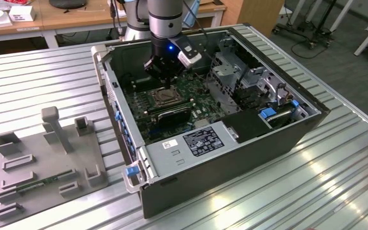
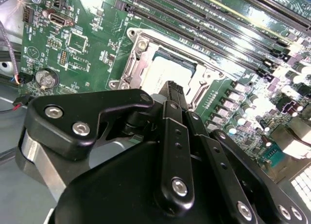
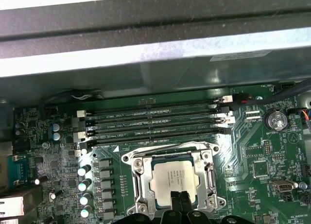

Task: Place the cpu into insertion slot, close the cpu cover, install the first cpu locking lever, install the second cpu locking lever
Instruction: 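Install the second cpu locking lever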

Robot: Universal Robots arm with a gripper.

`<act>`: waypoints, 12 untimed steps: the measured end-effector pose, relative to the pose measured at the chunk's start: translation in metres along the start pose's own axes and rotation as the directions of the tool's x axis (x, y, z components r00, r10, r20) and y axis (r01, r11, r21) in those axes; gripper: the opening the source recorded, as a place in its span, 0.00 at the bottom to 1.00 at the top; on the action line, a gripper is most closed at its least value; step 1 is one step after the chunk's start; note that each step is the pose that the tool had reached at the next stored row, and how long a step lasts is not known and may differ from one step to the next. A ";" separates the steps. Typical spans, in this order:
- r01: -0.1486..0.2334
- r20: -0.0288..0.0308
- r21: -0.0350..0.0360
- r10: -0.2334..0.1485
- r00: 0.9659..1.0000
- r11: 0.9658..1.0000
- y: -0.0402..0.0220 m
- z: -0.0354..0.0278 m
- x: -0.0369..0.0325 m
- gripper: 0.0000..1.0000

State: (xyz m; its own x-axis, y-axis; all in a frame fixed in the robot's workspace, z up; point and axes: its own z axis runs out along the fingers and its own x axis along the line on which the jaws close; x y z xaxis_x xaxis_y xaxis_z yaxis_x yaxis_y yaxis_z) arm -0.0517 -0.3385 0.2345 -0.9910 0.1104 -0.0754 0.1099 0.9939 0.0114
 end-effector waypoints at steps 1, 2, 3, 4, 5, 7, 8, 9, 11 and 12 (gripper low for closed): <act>0.000 0.000 0.000 0.000 1.000 1.000 0.0000 -0.0002 0.0000 0.10; 0.000 0.000 0.000 0.000 1.000 1.000 -0.0001 -0.0004 0.0000 0.10; 0.000 0.000 0.000 0.000 1.000 1.000 -0.0001 -0.0004 0.0000 0.10; 0.000 0.000 0.001 0.000 1.000 1.000 -0.0003 -0.0004 0.0000 0.10; 0.000 0.000 0.000 0.000 1.000 1.000 -0.0006 -0.0004 -0.0001 0.10; 0.000 0.000 0.000 0.000 1.000 1.000 -0.0012 -0.0003 -0.0002 0.10; 0.000 0.000 0.000 0.000 1.000 1.000 -0.0016 -0.0003 -0.0003 0.10; 0.000 0.000 0.000 0.000 1.000 1.000 -0.0021 -0.0003 -0.0004 0.10; 0.000 0.000 0.000 0.000 1.000 1.000 -0.0032 -0.0003 -0.0007 0.10; 0.000 0.000 0.000 0.000 1.000 1.000 -0.0038 -0.0003 -0.0008 0.10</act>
State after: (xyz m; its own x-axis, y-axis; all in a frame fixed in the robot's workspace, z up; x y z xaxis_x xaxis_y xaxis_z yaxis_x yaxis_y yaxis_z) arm -0.0514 -0.3423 0.2348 -0.9910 0.1104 -0.0753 0.1099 0.9939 0.0110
